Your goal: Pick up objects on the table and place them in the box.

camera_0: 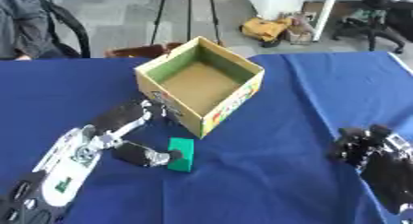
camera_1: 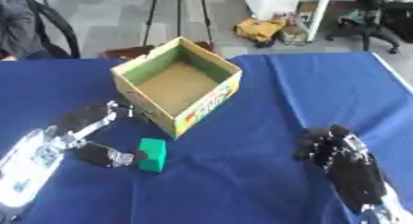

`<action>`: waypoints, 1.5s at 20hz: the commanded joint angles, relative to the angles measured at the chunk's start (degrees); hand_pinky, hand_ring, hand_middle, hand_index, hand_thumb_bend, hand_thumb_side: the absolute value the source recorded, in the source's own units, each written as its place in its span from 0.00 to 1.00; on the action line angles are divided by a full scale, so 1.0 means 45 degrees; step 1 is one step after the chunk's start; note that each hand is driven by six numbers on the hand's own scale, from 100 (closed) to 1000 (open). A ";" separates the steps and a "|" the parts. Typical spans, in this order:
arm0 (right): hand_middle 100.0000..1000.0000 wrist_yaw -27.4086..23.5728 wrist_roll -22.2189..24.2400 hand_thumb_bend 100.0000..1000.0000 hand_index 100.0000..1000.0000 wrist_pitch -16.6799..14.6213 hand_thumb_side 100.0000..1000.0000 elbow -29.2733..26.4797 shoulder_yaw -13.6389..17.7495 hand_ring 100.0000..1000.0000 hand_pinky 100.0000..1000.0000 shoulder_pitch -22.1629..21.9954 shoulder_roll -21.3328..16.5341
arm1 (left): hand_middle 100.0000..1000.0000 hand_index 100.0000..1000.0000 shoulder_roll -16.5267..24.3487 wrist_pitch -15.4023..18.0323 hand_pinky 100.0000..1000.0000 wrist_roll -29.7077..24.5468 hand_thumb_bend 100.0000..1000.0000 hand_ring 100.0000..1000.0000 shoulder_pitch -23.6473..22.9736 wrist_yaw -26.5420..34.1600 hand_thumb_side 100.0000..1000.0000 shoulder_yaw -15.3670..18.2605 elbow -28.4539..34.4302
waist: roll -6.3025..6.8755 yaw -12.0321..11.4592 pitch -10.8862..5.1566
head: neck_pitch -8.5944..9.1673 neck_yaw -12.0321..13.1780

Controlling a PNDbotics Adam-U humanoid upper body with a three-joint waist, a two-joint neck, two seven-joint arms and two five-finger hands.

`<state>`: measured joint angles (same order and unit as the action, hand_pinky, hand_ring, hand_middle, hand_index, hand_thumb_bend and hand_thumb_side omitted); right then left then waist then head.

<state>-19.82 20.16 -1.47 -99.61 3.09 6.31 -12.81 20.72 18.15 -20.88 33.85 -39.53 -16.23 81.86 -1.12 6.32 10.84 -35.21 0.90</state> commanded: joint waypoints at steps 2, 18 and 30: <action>0.52 -0.0004 0.0058 0.00 0.72 -0.0011 0.91 -0.0096 -0.0014 0.54 0.60 0.0137 -0.0086 | 0.55 0.74 0.0182 0.0191 0.62 -0.0155 0.44 0.81 0.0355 0.0068 0.68 -0.0138 -0.0224 | 0.0027 0.0040 -0.0154 | 0.0030 0.0044; 0.52 -0.0001 0.0101 0.00 0.72 0.0014 0.91 -0.0072 -0.0046 0.54 0.60 0.0190 -0.0089 | 0.53 0.74 -0.0098 0.0784 0.62 -0.0242 0.43 0.80 0.0563 -0.0494 0.70 -0.0511 -0.1110 | 0.0076 0.0163 -0.0150 | 0.0038 0.0118; 0.52 0.0017 0.0101 0.00 0.72 0.0022 0.91 -0.0063 -0.0039 0.54 0.60 0.0189 -0.0074 | 0.53 0.74 -0.0219 0.0858 0.62 -0.0077 0.43 0.79 0.0515 -0.1059 0.71 -0.0480 -0.1526 | 0.0090 0.0181 -0.0126 | 0.0034 0.0121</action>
<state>-19.82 20.42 -1.25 -99.27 2.79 6.56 -12.63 19.58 21.97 -21.62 35.34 -43.88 -18.51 74.53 -0.75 7.04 10.94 -35.21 1.39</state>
